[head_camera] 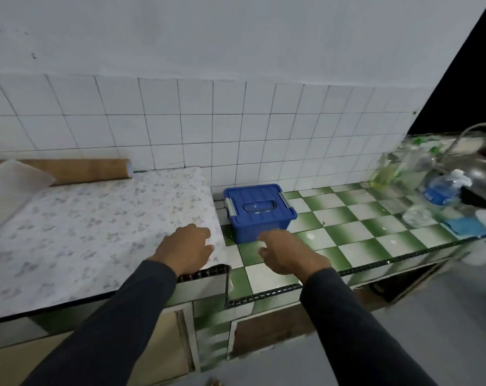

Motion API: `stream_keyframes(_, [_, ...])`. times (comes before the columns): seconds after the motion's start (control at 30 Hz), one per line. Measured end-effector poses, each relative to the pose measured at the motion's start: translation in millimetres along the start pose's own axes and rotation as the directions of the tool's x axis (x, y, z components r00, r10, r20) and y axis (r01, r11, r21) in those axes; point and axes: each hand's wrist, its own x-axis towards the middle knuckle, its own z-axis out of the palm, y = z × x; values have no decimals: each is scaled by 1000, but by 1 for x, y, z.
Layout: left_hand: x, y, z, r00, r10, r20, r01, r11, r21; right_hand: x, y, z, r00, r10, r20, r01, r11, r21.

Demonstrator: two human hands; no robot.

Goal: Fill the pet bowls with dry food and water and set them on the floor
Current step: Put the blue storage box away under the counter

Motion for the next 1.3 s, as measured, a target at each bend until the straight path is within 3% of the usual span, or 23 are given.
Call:
stream_keyframes(0.53, [184, 29, 4, 988, 155, -19, -155, 988, -17, 118, 93, -15, 978, 202, 44, -205, 973, 107])
stream_keyframes(0.73, [222, 24, 15, 990, 143, -10, -143, 979, -146, 159, 107, -9, 977, 199, 76, -207, 971, 116])
stream_keyframes(1.03, [264, 24, 33, 997, 72, 32, -66, 984, -164, 217, 135, -11, 986, 141, 92, -151, 982, 113])
stream_keyframes(1.3, [297, 33, 51, 991, -114, 71, 126, 972, -199, 277, 172, -11, 990, 52, 129, -65, 993, 95])
